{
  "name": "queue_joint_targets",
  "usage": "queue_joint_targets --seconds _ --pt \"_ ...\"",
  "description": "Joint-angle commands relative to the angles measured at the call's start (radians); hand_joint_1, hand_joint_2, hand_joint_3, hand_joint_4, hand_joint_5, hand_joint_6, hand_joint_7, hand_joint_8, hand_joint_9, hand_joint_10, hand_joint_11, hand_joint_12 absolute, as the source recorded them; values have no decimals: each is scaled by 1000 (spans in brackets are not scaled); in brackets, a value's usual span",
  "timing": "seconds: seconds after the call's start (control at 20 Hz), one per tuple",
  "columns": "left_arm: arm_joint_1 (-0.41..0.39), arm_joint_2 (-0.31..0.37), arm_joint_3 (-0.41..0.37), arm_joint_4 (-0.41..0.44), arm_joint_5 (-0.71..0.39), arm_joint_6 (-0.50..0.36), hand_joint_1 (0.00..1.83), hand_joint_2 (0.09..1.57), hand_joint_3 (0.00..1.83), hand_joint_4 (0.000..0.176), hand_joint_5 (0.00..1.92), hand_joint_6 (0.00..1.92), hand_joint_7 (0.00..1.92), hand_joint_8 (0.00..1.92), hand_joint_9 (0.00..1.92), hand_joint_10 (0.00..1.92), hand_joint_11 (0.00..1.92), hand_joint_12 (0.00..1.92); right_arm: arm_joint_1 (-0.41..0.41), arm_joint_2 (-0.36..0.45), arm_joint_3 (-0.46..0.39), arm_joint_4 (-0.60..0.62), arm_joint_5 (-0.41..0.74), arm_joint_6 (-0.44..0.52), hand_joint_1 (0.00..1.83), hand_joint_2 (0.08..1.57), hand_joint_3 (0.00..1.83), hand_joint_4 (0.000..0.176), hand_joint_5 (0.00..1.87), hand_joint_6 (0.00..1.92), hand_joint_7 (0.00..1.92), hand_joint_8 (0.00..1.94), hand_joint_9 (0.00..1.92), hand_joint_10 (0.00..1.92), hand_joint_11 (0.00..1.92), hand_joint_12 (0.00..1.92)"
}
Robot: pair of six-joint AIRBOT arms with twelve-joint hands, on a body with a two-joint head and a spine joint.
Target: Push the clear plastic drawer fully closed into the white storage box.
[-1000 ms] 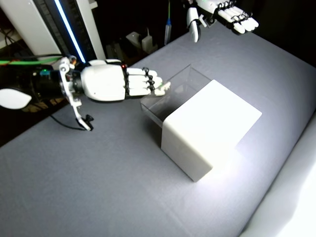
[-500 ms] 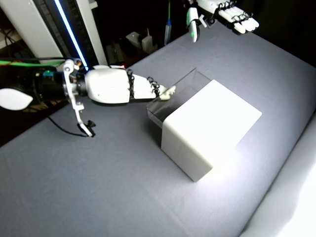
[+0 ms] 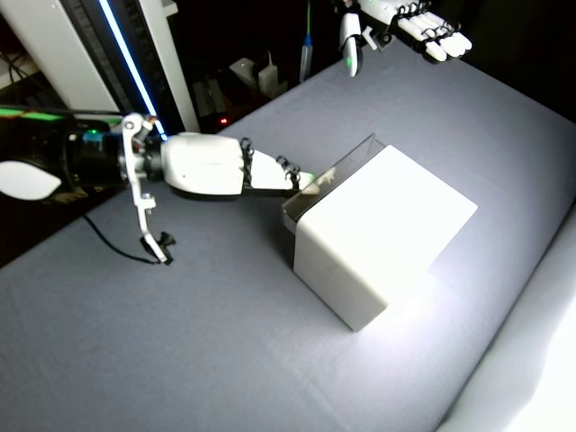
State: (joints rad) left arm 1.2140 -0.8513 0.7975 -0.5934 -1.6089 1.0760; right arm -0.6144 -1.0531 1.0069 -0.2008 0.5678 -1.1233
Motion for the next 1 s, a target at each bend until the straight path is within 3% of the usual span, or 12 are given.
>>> queue_joint_targets --seconds 0.0,0.05,0.1,0.2,0.25,0.35,0.45,0.55,0.6,0.75,0.9,0.95 --pt "0 5 4 13 -124 -5 129 1028 0 104 0 0 0 0 0 0 0 0 11 -1 9 23 97 -4 0 1040 0 23 344 0 179 0 8 3 0 0" --pt "0 5 4 13 -124 -5 119 1038 0 90 0 0 0 0 0 0 0 0 11 -1 13 27 97 -4 0 1037 0 29 333 0 177 0 4 2 0 0" --pt "0 5 4 13 -124 -5 117 1038 0 95 0 0 0 0 0 0 0 0 12 -1 16 30 96 -4 0 1028 0 37 330 0 172 0 0 0 0 0" --pt "0 5 5 13 -124 -5 114 1037 0 104 0 0 0 0 0 0 0 0 18 -2 34 37 77 -4 0 1032 0 20 338 3 182 4 3 1 0 0" --pt "0 5 6 13 -124 -5 117 1040 0 101 0 0 0 0 0 0 0 0 20 -3 40 41 71 -4 0 1035 0 35 317 0 156 0 0 0 0 0" --pt "0 4 6 13 -124 -5 130 1025 0 110 0 0 0 0 0 0 0 0 20 -3 48 50 68 -4 0 1049 0 38 317 2 159 4 0 0 0 0" --pt "0 4 7 13 -124 -6 117 1026 0 93 0 0 0 0 0 0 0 0 23 -3 52 54 64 -4 0 1039 0 74 286 0 155 1 0 0 0 0" --pt "0 4 8 13 -124 -9 109 1040 1 95 0 0 0 0 0 0 0 0 24 -3 52 54 62 -7 0 1051 0 71 290 2 142 0 0 0 0 0" --pt "1 4 8 13 -124 -10 108 1047 4 88 0 0 0 0 0 0 0 0 24 -3 50 54 62 -7 0 1039 0 58 302 7 158 6 0 0 0 0" --pt "14 8 8 13 -124 -22 99 1046 3 104 0 0 0 0 0 0 0 0 22 19 0 55 89 -7 0 1058 0 49 289 0 174 10 0 0 0 0" --pt "22 11 5 2 -124 -24 92 1078 14 86 0 0 0 0 0 0 0 0 -8 102 -44 97 157 -7 0 1073 5 15 301 5 131 0 0 0 0 0" --pt "24 10 5 -1 -124 -24 89 1087 16 84 0 0 0 0 0 0 0 0 -24 132 -56 118 188 -7 0 1072 4 19 295 2 125 0 0 0 0 0"
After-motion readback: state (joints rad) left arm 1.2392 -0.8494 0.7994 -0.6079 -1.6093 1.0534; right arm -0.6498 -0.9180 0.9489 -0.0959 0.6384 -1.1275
